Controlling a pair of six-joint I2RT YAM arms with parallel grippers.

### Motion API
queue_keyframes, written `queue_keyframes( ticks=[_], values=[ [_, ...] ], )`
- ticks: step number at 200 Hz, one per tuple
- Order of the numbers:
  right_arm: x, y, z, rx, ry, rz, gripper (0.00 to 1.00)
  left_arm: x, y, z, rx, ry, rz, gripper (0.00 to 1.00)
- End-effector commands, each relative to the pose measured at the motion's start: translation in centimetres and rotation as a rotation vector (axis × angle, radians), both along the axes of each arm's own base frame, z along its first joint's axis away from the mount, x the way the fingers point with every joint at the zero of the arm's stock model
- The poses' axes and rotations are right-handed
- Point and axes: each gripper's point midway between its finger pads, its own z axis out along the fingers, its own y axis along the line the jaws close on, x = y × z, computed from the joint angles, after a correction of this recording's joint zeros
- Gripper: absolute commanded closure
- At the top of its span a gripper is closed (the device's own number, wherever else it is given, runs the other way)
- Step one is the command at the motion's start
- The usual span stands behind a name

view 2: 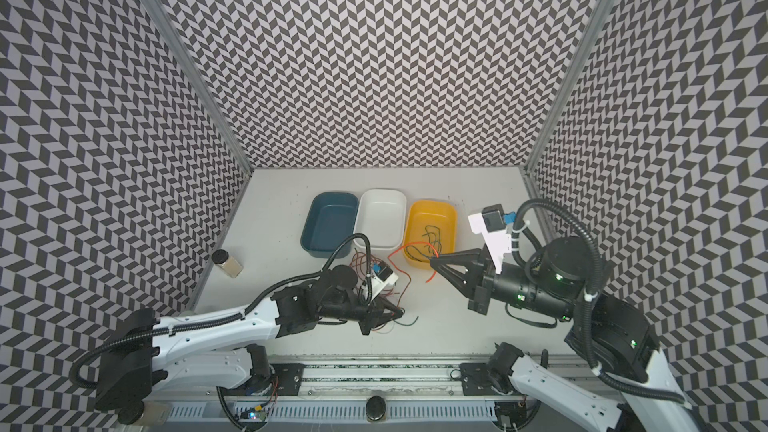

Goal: Untangle the cables

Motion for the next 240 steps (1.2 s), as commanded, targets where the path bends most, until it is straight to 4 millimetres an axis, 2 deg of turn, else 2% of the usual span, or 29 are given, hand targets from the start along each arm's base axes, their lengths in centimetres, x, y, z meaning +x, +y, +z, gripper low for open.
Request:
queue_keyframes(
  ticks=[1,15,33,54,81,105,137,167,196,240],
  values=[
    [1.8,-3.1,-1.8,0.002,0.014,-0.212,1.0,0.6,0.4,3.8,-0.035,-0.069,0.04,1.0],
    [2.8,-4.7,-4.6,-0.027,0.057,-0.323,1.0,1.3,1.2,5.9,-0.053,-0.099,0.089,1.0],
    [4.0,-5.6,-8.6,-0.07,0.137,-0.412,1.0,2.2,2.0,8.8,-0.085,-0.111,0.143,1.0],
    [4.7,-4.8,-12.5,-0.112,0.218,-0.411,1.0,3.3,2.4,11.7,-0.111,-0.095,0.201,1.0],
    [5.0,-3.4,-15.9,-0.117,0.271,-0.373,0.87,5.0,2.4,13.4,-0.096,-0.033,0.283,1.0],
    [4.9,-3.4,-17.5,-0.102,0.27,-0.365,0.75,6.5,2.9,14.7,-0.064,0.016,0.379,1.0],
    [4.5,-3.1,-19.4,-0.092,0.277,-0.339,0.6,8.4,4.7,17.6,-0.101,0.089,0.489,1.0],
    [4.0,-3.0,-21.1,-0.095,0.287,-0.318,0.41,9.4,6.7,19.6,-0.113,0.092,0.569,1.0],
    [3.5,-3.7,-22.1,-0.116,0.293,-0.327,0.31,11.2,9.9,19.7,-0.087,0.108,0.665,1.0],
    [2.9,-5.1,-22.8,-0.234,0.299,-0.358,0.24,14.5,16.3,18.6,-0.024,0.119,0.846,1.0]
  ],
)
